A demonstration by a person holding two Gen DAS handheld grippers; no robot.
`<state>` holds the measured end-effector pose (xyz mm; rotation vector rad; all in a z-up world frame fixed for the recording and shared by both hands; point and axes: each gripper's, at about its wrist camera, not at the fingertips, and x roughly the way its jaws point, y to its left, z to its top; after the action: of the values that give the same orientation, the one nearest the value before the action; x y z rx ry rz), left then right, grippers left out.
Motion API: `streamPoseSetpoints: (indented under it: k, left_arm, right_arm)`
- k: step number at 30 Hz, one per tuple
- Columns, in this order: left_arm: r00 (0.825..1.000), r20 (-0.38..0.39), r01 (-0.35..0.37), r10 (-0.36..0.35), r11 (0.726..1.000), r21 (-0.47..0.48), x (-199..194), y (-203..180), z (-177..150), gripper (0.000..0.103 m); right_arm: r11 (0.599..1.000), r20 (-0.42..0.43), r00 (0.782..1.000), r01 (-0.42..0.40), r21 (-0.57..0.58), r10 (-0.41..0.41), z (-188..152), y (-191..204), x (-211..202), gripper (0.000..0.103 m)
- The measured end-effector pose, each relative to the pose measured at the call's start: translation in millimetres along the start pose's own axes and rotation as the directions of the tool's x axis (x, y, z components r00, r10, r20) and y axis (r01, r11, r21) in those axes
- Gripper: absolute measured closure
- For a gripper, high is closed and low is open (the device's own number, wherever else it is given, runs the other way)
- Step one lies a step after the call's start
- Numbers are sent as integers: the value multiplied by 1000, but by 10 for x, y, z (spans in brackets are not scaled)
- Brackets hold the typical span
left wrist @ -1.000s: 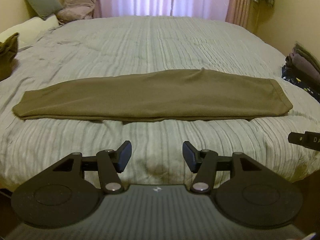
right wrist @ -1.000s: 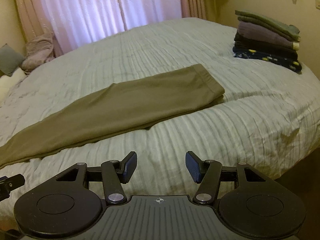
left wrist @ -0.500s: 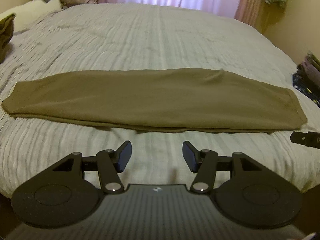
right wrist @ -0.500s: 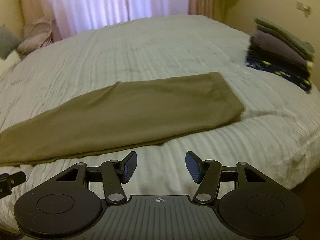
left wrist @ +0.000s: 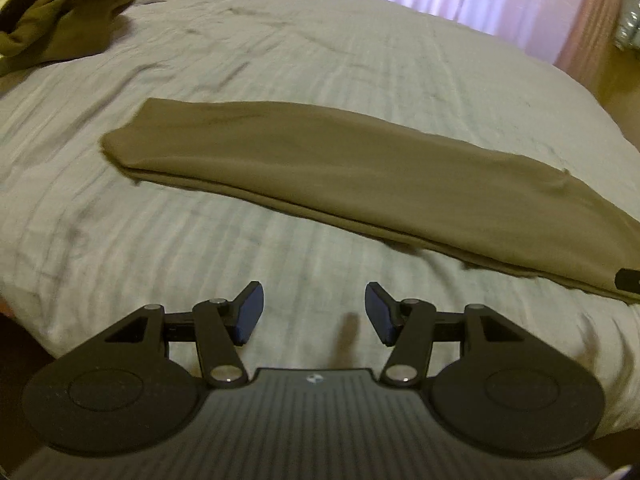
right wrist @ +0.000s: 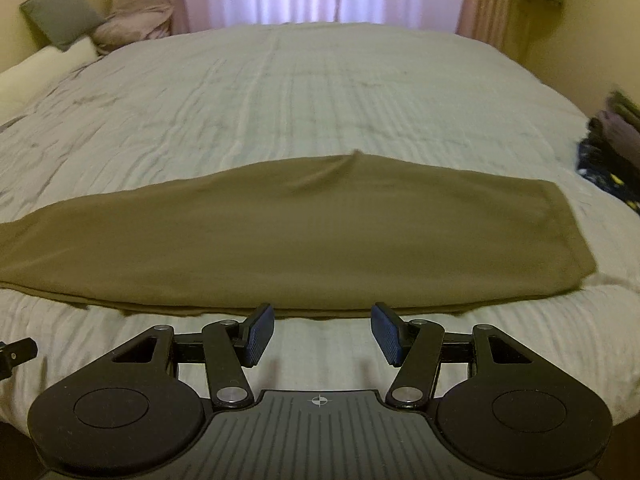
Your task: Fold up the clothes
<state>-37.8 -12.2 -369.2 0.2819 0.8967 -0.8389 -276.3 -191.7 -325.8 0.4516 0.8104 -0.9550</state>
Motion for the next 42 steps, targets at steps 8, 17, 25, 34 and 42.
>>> streamPoseSetpoints:
  k: [8, 17, 25, 34, 42]
  left_arm:
    - [997, 15, -72, 73, 996, -52, -16, 414, 163, 51]
    - [996, 23, -78, 85, 977, -197, 50, 891, 292, 51]
    - [999, 14, -30, 37, 926, -375, 166, 1244, 295, 51]
    - [999, 29, -28, 45, 905, -424, 293, 1301, 366, 51]
    - [988, 153, 123, -30, 748, -652, 523, 1681, 381, 52]
  right_arm:
    - [998, -40, 998, -59, -32, 58, 37, 371, 228, 45]
    - [993, -75, 992, -104, -58, 99, 2, 619, 399, 45]
    - [994, -89, 991, -101, 39, 105, -13, 372, 555, 45]
    - [982, -58, 991, -113, 153, 123, 53, -15, 606, 45]
    - [979, -64, 992, -95, 182, 108, 18, -214, 640, 45]
